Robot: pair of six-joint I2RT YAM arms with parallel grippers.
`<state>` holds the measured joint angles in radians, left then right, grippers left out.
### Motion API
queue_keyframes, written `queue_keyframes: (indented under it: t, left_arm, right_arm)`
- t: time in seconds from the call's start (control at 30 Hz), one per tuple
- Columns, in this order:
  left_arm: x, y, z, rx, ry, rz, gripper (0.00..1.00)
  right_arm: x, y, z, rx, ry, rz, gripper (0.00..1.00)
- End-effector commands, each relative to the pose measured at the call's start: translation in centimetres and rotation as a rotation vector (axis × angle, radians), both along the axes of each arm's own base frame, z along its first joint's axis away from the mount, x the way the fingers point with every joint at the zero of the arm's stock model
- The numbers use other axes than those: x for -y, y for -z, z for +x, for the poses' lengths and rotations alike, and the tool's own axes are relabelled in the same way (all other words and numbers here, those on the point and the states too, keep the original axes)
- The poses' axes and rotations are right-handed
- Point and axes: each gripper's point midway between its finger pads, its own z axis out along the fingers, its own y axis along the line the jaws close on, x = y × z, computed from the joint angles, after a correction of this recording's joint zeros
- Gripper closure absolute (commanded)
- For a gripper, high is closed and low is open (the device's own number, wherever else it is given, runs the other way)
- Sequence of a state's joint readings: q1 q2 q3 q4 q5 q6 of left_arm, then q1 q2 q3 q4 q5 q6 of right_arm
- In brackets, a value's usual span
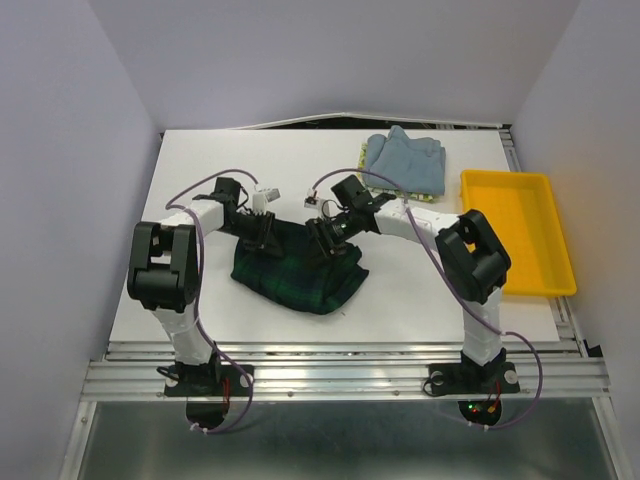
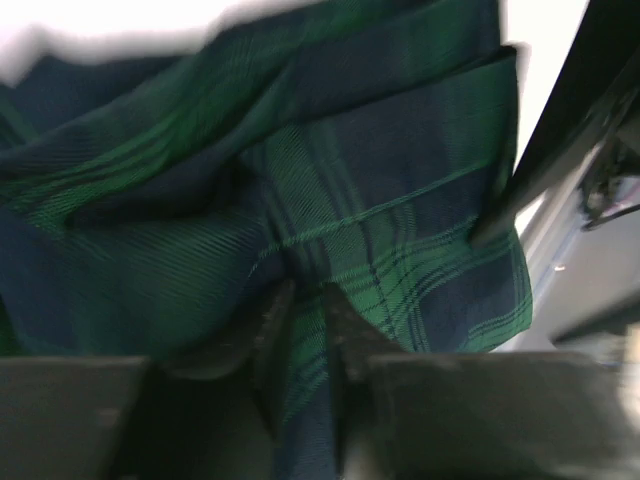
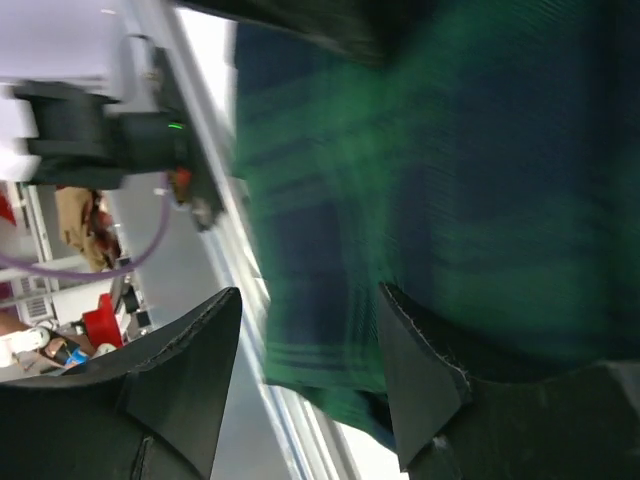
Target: Fold and stack the skirts
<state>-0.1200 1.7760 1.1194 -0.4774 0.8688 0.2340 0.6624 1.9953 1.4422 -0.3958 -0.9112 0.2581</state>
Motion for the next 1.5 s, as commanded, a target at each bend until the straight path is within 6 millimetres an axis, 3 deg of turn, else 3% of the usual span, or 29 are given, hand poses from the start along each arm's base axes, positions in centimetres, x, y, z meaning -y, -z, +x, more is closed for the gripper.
queue_keyframes:
  t: [0.0, 0.07, 0.1, 0.2, 0.27, 0.33, 0.47, 0.53, 0.57, 0.6, 0.7, 0.73, 0.77, 0.8, 0.83, 0.87, 0.9, 0.93, 0.97, 1.0, 1.03, 1.07, 1.1, 1.17, 1.3, 1.33, 1.37, 1.47]
  left_arm:
    - [-0.7, 1.2, 0.8, -0.057, -0.136, -0.016, 0.74]
    - [-0.9, 2.2, 1.5, -0.064, -0.159, 0.006, 0.75]
    - [-0.9, 2.5, 2.3, -0.051, -0.173, 0.009, 0.76]
    - [-0.6, 3.8, 4.1, -0.09, -0.228, -0.006, 0.8]
    - [-0.4, 3.6, 5.8, -0.072, -0.254, -0.015, 0.8]
    - [-0.7, 3.7, 7.6, -0.03, -0.273, 0.007, 0.8]
    - [-0.9, -0.6, 11.5, 0.148, -0.283, 0.012, 0.77]
    - [-1.4, -3.9, 12.3, 0.268, -0.276, 0.025, 0.7]
    - [-2.0, -5.0, 12.7, 0.338, -0.266, 0.056, 0.67]
    - [-2.2, -7.9, 12.7, 0.423, -0.266, 0.063, 0.53]
    - [-3.2, -11.4, 12.0, 0.585, -0.246, 0.108, 0.31]
    - [-3.6, -13.8, 11.1, 0.704, -0.206, 0.139, 0.17]
    - [-4.0, -15.2, 10.6, 0.777, -0.187, 0.157, 0.07]
    - [-4.0, -16.3, 10.0, 0.843, -0.152, 0.169, 0.01]
    - [-4.4, -19.4, 8.8, 1.001, -0.083, 0.206, 0.01]
    - [-4.5, -20.2, 8.1, 1.07, -0.055, 0.221, 0.01]
    - [-5.1, -21.4, 8.0, 1.14, -0.07, 0.253, 0.01]
    - [-5.9, -24.0, 7.3, 1.225, -0.132, 0.272, 0.01]
    - [-6.4, -24.6, 7.5, 1.253, -0.215, 0.262, 0.01]
    - [-5.9, -25.0, 7.0, 1.27, -0.184, 0.242, 0.02]
    - [-5.1, -24.3, 6.6, 1.27, -0.083, 0.239, 0.1]
    - [-3.8, -23.3, 5.5, 1.288, 0.129, 0.302, 0.15]
    - [-3.1, -22.3, 5.5, 1.286, 0.21, 0.351, 0.17]
    - [-1.5, -18.6, 5.7, 1.238, 0.342, 0.486, 0.21]
    - [0.0, -14.2, 3.2, 1.284, 0.592, 0.532, 0.19]
    - [1.5, -13.3, 1.9, 1.306, 0.668, 0.528, 0.18]
    - [1.6, -10.5, 0.7, 1.272, 0.734, 0.54, 0.18]
    - [3.0, -7.2, -1.1, 1.276, 0.853, 0.551, 0.18]
  right_arm:
    - [3.4, 6.0, 1.0, 0.0, 0.05, -0.192, 0.39]
    - [4.6, 7.9, 2.3, 0.002, 0.08, -0.246, 0.4]
    - [6.2, 9.8, 4.0, 0.024, 0.115, -0.301, 0.4]
    - [8.5, 11.9, 7.6, 0.106, 0.143, -0.387, 0.42]
    - [9.1, 11.9, 9.6, 0.132, 0.168, -0.401, 0.43]
    - [8.9, 10.5, 12.2, 0.22, 0.16, -0.387, 0.43]
    - [7.0, 5.4, 15.3, 0.325, 0.183, -0.302, 0.42]
    - [6.0, 2.4, 15.1, 0.324, 0.187, -0.225, 0.4]
    - [5.6, -0.2, 14.7, 0.32, 0.211, -0.177, 0.38]
    - [5.4, -1.4, 14.7, 0.336, 0.226, -0.149, 0.37]
    - [6.1, -4.9, 13.1, 0.357, 0.275, -0.106, 0.31]
    - [6.3, -6.0, 12.9, 0.381, 0.293, -0.088, 0.3]
    - [7.2, -5.2, 12.5, 0.381, 0.332, -0.129, 0.27]
    - [8.0, -8.3, 12.2, 0.453, 0.372, -0.105, 0.26]
    - [8.4, -9.7, 12.5, 0.523, 0.409, -0.087, 0.24]
    - [9.7, -10.5, 13.0, 0.588, 0.475, -0.111, 0.12]
    - [10.8, -8.9, 12.1, 0.59, 0.506, -0.139, 0.0]
    - [11.3, -12.2, 12.1, 0.698, 0.555, -0.074, 0.0]
    - [12.1, -12.3, 12.2, 0.714, 0.598, -0.092, 0.0]
    - [12.5, -12.3, 12.0, 0.705, 0.626, -0.097, 0.0]
    - [12.9, -11.6, 11.8, 0.679, 0.65, -0.113, 0.0]
    - [13.1, -11.1, 11.9, 0.629, 0.692, -0.131, 0.0]
    - [13.2, -10.3, 11.7, 0.577, 0.711, -0.16, 0.0]
    - [13.0, -7.8, 10.7, 0.435, 0.695, -0.196, 0.0]
    - [12.2, -4.9, 7.6, 0.15, 0.72, -0.117, 0.0]
    - [12.0, -4.5, 7.4, 0.118, 0.736, -0.103, 0.0]
    - [12.4, -2.4, 6.2, 0.057, 0.748, -0.132, 0.0]
    - [12.5, -0.2, 4.9, -0.069, 0.799, -0.132, 0.0]
